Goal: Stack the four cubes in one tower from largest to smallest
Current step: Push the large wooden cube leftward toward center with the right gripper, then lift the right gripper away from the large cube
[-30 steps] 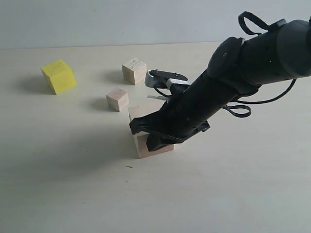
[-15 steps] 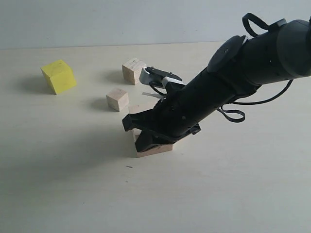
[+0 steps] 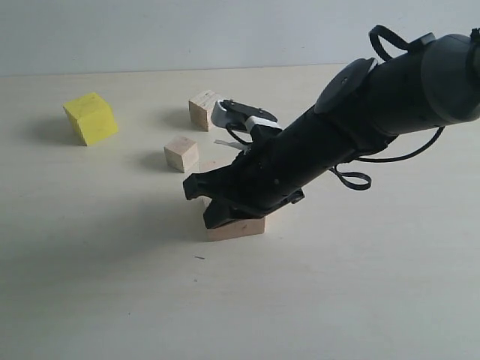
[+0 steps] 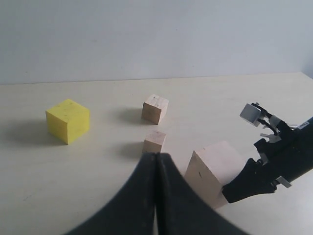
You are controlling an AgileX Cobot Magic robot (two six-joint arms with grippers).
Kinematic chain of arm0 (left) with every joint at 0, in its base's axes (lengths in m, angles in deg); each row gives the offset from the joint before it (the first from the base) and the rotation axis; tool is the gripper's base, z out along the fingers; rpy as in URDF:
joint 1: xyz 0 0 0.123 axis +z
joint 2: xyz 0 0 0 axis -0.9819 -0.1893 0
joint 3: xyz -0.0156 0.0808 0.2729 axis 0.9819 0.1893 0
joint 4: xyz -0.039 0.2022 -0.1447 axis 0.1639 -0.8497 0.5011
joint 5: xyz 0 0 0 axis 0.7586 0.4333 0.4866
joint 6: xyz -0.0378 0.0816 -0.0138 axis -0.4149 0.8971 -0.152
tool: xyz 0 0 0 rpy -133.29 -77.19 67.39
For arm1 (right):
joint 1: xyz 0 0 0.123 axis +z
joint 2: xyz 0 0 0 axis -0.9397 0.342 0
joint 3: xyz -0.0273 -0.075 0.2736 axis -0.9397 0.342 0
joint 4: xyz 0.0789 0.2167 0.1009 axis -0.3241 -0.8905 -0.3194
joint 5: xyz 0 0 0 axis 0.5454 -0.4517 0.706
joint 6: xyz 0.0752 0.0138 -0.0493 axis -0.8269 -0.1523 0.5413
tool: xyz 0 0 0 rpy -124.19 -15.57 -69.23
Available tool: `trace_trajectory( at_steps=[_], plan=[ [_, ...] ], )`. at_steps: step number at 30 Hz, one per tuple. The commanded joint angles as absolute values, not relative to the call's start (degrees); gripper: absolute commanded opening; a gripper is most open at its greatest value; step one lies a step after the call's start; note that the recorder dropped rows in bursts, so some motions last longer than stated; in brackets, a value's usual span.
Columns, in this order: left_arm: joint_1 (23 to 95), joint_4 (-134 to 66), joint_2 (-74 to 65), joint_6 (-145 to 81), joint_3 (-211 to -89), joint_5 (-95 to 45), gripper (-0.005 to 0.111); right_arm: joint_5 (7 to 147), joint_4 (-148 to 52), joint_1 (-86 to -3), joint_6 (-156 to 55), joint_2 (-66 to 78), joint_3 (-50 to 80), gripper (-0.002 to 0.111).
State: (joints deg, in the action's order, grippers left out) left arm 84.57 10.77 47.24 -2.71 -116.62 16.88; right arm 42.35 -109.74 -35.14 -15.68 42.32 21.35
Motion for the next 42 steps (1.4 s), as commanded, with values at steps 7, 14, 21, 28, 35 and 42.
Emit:
trace_trajectory(
  at_steps=[7, 14, 21, 28, 35, 42],
  plan=[
    [84.1, 11.0, 46.7, -2.5, -117.0, 16.3, 0.000, 45.0, -111.2, -35.0, -14.0, 42.3, 20.7, 0.000],
    [84.1, 11.0, 46.7, -2.5, -117.0, 16.3, 0.000, 41.0, -111.2, -35.0, -14.0, 42.0, 20.7, 0.000],
    [84.1, 11.0, 46.7, -2.5, -117.0, 16.3, 0.000, 39.0, -106.0, -35.0, -16.1, 36.7, 20.7, 0.000],
    [84.1, 11.0, 46.9, -2.5, -117.0, 15.6, 0.000, 39.7, -92.9, -35.0, -23.8, 25.1, 21.0, 0.000],
    [84.1, 11.2, 46.9, -2.5, -117.0, 12.3, 0.000, 43.5, -91.1, -35.0, -23.5, 9.2, 22.7, 0.000],
    [84.1, 15.6, 46.6, -3.5, -117.0, 13.3, 0.000, 39.6, -84.4, -35.0, -28.8, -5.3, 26.1, 0.000]
  ],
)
